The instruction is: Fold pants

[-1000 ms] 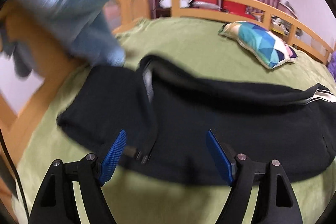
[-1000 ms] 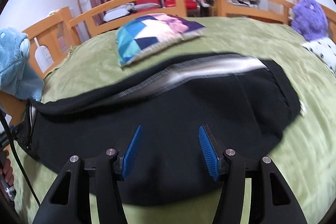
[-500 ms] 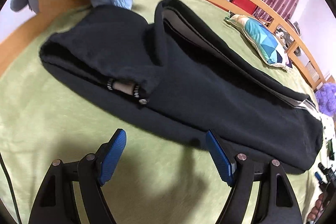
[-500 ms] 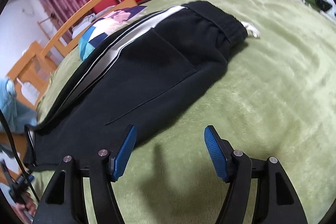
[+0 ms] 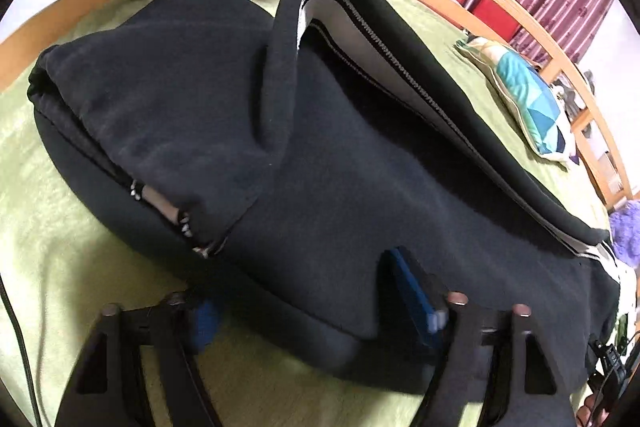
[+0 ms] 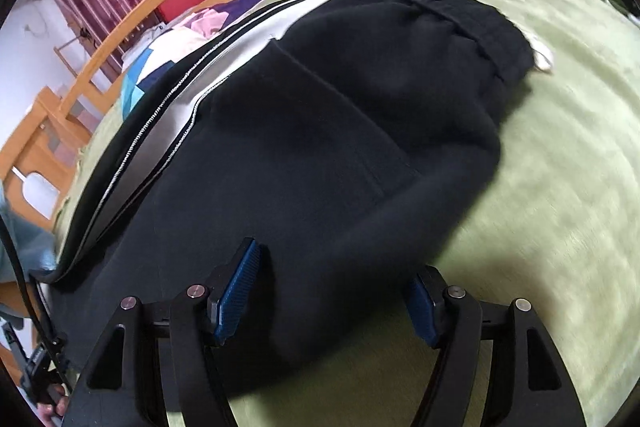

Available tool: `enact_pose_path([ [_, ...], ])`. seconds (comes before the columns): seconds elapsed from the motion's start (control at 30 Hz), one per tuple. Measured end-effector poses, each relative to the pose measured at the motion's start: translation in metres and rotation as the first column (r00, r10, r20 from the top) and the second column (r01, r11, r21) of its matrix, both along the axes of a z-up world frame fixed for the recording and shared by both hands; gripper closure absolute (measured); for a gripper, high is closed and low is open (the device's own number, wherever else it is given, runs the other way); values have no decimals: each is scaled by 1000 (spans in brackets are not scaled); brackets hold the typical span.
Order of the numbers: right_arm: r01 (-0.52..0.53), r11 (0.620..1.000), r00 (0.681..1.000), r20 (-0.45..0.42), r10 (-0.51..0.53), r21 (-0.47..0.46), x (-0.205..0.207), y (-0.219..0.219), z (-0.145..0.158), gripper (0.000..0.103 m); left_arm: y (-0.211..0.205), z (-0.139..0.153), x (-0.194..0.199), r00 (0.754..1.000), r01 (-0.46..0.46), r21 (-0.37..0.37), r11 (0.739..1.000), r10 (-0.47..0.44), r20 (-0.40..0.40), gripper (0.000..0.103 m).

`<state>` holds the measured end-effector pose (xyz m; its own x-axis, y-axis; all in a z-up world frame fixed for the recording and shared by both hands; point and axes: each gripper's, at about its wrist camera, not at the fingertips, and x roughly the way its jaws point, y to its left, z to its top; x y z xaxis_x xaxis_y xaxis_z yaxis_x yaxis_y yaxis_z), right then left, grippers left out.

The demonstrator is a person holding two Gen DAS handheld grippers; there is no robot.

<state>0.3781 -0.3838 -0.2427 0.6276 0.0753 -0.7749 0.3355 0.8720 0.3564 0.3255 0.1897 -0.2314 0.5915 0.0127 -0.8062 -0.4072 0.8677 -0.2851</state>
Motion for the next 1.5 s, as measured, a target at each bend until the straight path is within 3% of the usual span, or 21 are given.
enact_pose_path([
  [0.03,1,1000,1000,2,-1,-9,6,2,0,61,0,0,1,1000,-4,9,1000,4,-2,57],
  [0.07,0,1000,1000,1,0,-21,8,3,0,72,0,1,1,1000,-1,20,1000,1,3,78],
  [0.1,1,999,1000,5,-1,-47,11,6,0,84,0,4,0,1000,9,35,999,-9,9,85],
  [0.13,-3,998,1000,16,4,-58,10,7,2,89,-1,7,-2,999,25,47,999,-26,20,90],
  [0.27,0,991,999,40,5,-133,-6,16,17,95,-7,23,-21,998,39,95,995,-43,44,92],
  [0.33,17,995,998,56,-12,-101,-21,12,27,97,-6,30,-37,997,46,77,996,-50,52,92],
  [0.43,18,999,998,68,-15,-41,-48,3,39,97,-9,36,-61,997,59,66,996,-62,43,92],
  [0.77,6,997,999,49,-3,-71,-192,-7,50,97,-23,44,-200,990,141,74,987,-141,-6,92],
  [0.9,8,995,999,35,-4,-101,-244,-10,49,96,-25,43,-232,987,163,65,985,-163,-4,91],
  [0.97,3,994,1000,17,-1,-111,-256,-9,47,93,-24,40,-237,985,173,57,983,-173,-3,87],
  [1.03,-1,995,1000,-10,0,-104,-268,-9,45,81,-21,40,-241,984,179,33,983,-179,-18,83],
  [1.1,-8,994,1000,-22,5,-106,-282,-5,48,80,-17,45,-251,982,189,24,982,-189,-17,79],
  [1.17,-19,988,1000,-3,19,-152,-298,2,56,75,-16,54,-262,977,211,58,976,-211,2,73],
  [1.27,-26,972,999,16,30,-232,-316,11,68,58,-14,62,-273,976,213,117,970,-216,14,64],
  [1.33,-19,965,999,20,26,-263,-325,12,72,52,-11,65,-276,975,218,123,968,-222,20,62],
  [1.4,-2,965,1000,14,6,-261,-327,7,71,47,-10,67,-278,975,214,125,969,-220,30,59],
  [1.47,38,973,999,5,-38,-227,-324,-5,66,46,-7,68,-278,979,198,123,972,-203,34,43],
  [1.5,65,977,998,3,-66,-204,-322,-12,64,46,-7,67,-277,980,192,118,974,-198,39,43],
])
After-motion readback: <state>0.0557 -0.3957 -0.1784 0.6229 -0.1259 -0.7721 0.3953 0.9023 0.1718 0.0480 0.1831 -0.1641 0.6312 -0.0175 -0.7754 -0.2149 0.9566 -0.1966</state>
